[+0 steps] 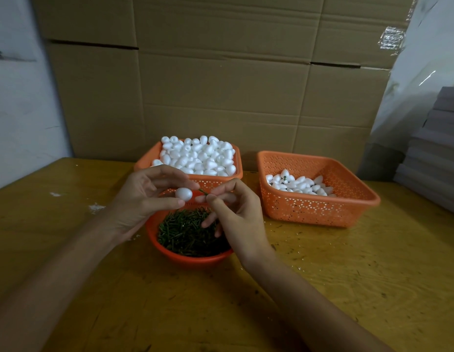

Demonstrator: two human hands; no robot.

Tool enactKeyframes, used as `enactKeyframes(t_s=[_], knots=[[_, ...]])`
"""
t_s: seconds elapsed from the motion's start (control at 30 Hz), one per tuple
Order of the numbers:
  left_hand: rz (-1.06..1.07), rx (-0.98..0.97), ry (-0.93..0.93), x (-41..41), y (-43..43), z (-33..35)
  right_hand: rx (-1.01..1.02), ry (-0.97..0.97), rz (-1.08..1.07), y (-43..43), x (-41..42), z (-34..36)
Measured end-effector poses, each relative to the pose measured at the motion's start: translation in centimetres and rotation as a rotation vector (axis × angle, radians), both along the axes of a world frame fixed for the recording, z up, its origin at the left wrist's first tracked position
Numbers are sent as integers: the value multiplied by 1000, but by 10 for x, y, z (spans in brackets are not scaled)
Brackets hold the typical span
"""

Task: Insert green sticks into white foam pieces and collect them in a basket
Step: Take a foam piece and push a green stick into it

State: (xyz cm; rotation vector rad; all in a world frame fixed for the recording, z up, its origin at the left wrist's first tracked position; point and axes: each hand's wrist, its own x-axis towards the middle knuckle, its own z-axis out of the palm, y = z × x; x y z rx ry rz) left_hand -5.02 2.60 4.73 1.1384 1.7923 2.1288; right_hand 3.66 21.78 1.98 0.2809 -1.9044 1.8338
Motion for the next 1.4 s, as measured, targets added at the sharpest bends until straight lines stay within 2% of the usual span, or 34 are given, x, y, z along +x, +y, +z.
enactKeyframes(t_s=[0.57,1.4], knots=[[21,-56,37,-6,1,-3,20,-3,-7,0,-1,0],[27,39,-92,0,4,-1,21,-9,-7,1,-1,-1]])
